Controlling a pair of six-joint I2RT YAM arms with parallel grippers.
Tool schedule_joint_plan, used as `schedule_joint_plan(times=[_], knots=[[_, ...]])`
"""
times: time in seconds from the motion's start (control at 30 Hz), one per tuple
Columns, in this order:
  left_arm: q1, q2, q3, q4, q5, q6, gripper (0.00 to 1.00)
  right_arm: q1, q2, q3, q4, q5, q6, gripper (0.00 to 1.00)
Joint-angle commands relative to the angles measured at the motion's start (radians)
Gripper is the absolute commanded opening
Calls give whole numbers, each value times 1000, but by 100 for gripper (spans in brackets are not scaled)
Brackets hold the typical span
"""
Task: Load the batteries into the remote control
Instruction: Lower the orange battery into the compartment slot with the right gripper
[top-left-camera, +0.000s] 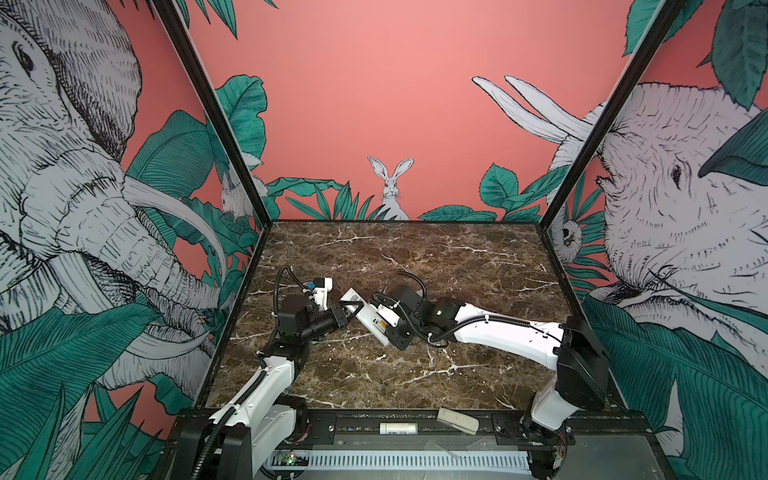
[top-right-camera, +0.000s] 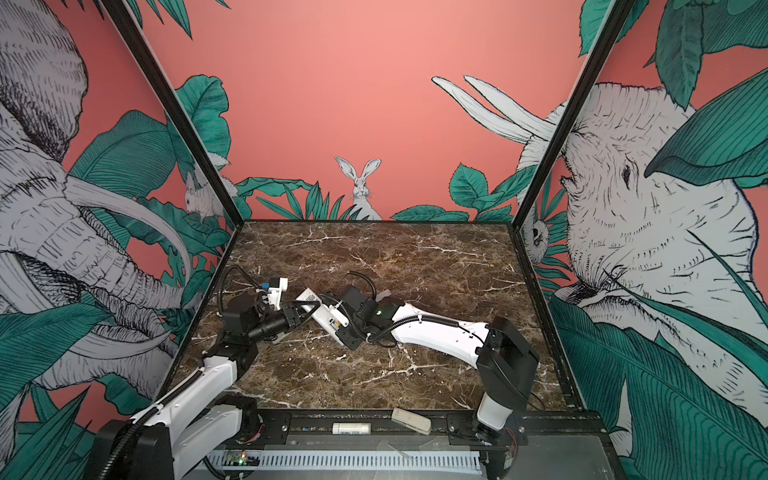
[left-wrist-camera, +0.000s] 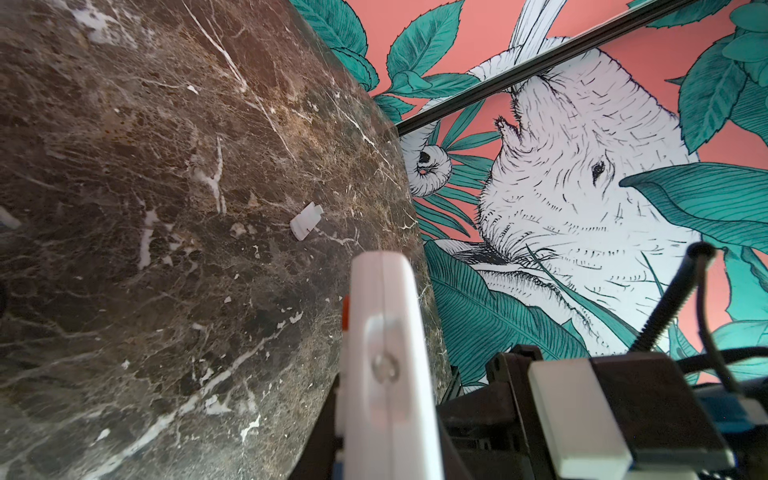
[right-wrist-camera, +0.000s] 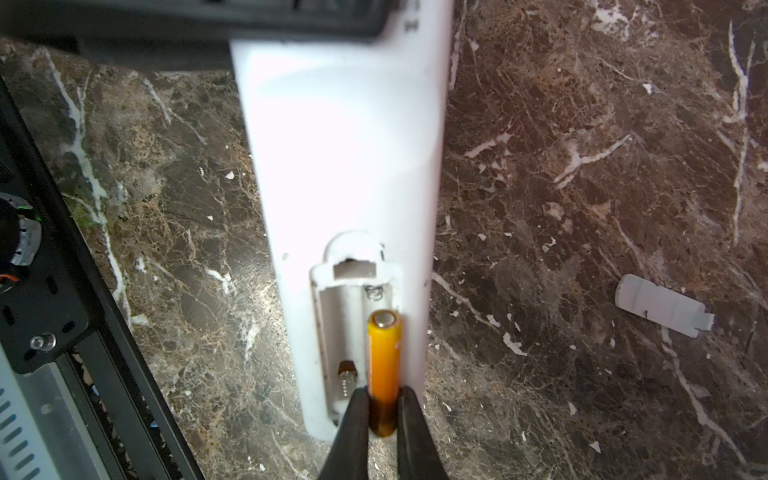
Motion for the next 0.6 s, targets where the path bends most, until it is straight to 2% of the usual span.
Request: schedule_joint_plan(times=[0.0,0.33,0.57], knots=[[4,-16,33,41,43,-13,0,7,18,17,-13,8,-7,11],[7,-46,30,19,33,-14,0,8,39,33,-24,-13,0,9],[7,-103,53,-94,-4,62,0,10,75,116,-103,-30,3,9]])
